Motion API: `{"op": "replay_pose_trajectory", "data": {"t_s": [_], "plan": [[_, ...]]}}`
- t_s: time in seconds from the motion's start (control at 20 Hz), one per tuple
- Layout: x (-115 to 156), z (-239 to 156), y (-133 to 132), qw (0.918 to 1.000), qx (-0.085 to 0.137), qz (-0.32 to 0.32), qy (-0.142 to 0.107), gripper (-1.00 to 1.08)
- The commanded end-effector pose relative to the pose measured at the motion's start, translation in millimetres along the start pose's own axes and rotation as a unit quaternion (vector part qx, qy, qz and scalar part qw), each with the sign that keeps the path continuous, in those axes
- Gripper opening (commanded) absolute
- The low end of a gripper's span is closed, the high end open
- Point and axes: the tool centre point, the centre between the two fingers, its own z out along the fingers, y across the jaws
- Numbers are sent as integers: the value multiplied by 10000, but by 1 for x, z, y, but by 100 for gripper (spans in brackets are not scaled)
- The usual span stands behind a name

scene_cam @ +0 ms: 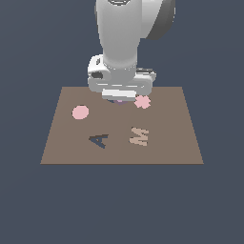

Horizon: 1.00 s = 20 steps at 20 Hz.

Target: Insert a designated object into the corresponding slot on a board.

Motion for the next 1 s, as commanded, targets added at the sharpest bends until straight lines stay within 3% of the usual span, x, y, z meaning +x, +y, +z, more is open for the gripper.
{"op": "replay_pose_trajectory", "data": {"t_s": [0.0, 0.3, 0.85, 0.9, 0.95], "plan": [[-7, -1, 12, 10000, 1, -33, 3, -100], [-14, -1, 27, 10000, 0, -65, 2, -100], [-14, 9, 28, 10000, 4, -66, 6, -100], [-14, 9, 28, 10000, 4, -66, 6, 100], [-14, 9, 28, 10000, 4, -66, 6, 100]]}}
